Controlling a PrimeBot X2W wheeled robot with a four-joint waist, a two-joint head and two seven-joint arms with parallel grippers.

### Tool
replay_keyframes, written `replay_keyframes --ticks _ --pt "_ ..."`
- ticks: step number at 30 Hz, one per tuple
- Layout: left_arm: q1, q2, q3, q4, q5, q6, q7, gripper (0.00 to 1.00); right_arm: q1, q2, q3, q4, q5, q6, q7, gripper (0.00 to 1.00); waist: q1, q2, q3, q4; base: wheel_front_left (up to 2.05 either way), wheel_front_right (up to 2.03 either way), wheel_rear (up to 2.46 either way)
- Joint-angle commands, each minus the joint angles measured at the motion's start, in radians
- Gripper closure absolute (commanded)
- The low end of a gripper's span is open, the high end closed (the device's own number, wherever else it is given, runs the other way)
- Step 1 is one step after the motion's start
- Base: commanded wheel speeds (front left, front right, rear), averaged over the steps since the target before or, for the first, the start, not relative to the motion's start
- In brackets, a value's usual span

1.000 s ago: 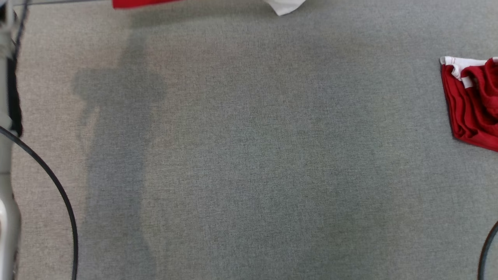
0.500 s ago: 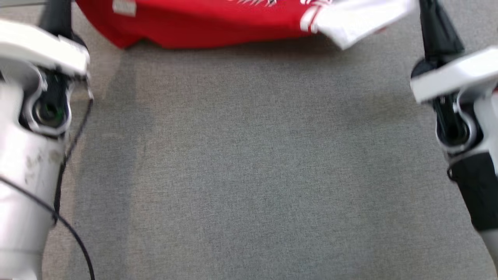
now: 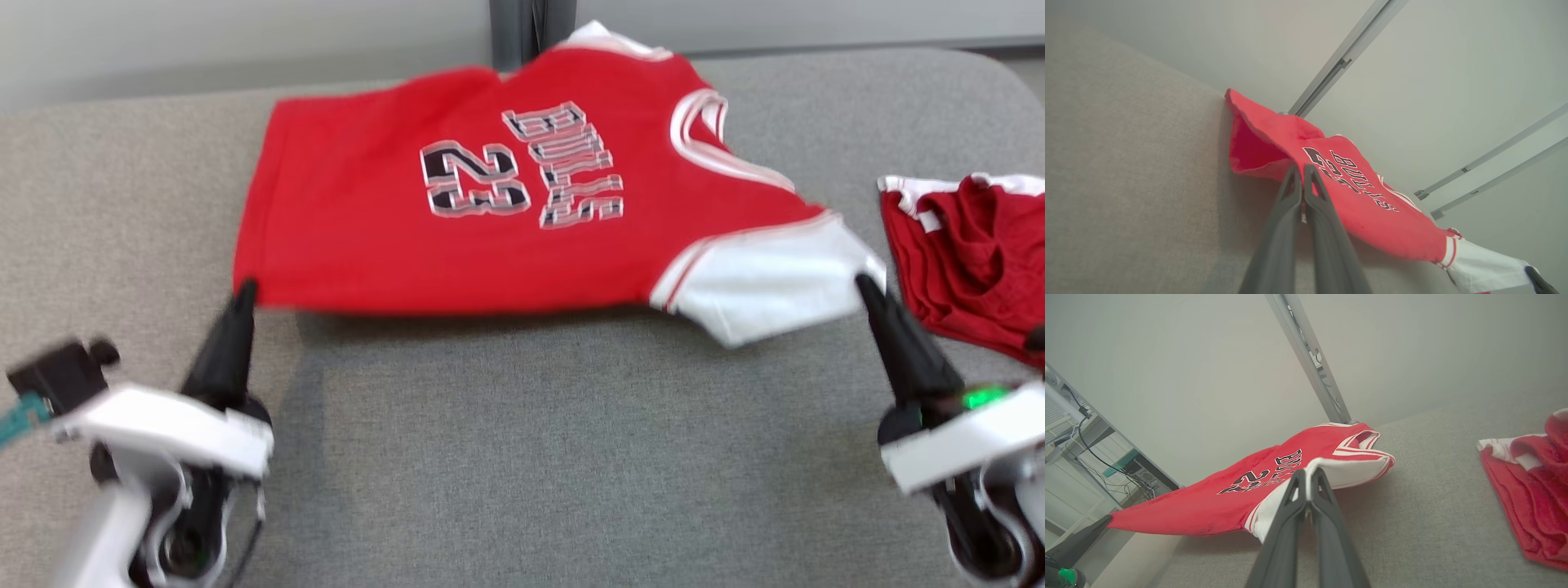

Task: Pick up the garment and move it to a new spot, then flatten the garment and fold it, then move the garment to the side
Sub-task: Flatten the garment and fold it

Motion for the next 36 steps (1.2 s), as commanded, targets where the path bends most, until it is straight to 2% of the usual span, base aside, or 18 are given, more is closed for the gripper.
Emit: replay_keyframes --ticks 1,6,9,15,24,36 --pt "0.047 0.006 0.0 -0.025 -0.004 0.009 -0.012 1.0 0.048 -0.009 -0.014 -0.026 -0.005 0.0 0.013 1.0 0.0 0.0 -0.038 0.003 0.0 0.0 0.0" --pt "0.247 0.007 -0.008 -0.11 0.0 0.041 -0.06 1.0 0.246 0.008 -0.063 -0.136 -0.02 0.0 0.08 1.0 0.0 0.0 -0.104 0.001 0.0 0.0 0.0" --pt "0.393 -0.004 0.013 -0.169 -0.035 0.054 -0.099 1.0 0.388 0.024 -0.11 -0.234 -0.026 0.0 0.143 1.0 0.0 0.0 -0.144 -0.003 0.0 0.0 0.0" --pt "0.558 -0.016 0.041 -0.238 -0.07 0.058 -0.132 1.0 0.572 0.062 -0.21 -0.354 -0.041 0.0 0.222 1.0 0.0 0.0 -0.171 -0.001 0.0 0.0 0.0" --pt "0.652 -0.01 0.043 -0.298 -0.09 0.058 -0.125 1.0 0.703 0.097 -0.284 -0.459 -0.049 0.0 0.353 1.0 0.0 0.0 -0.176 0.004 0.0 0.0 0.0" --pt "0.552 -0.068 -0.008 -0.137 -0.086 0.014 -0.115 1.0 0.629 0.166 -0.301 -0.355 -0.089 0.0 0.4 1.0 0.0 0.0 -0.177 0.008 0.0 0.0 0.0"
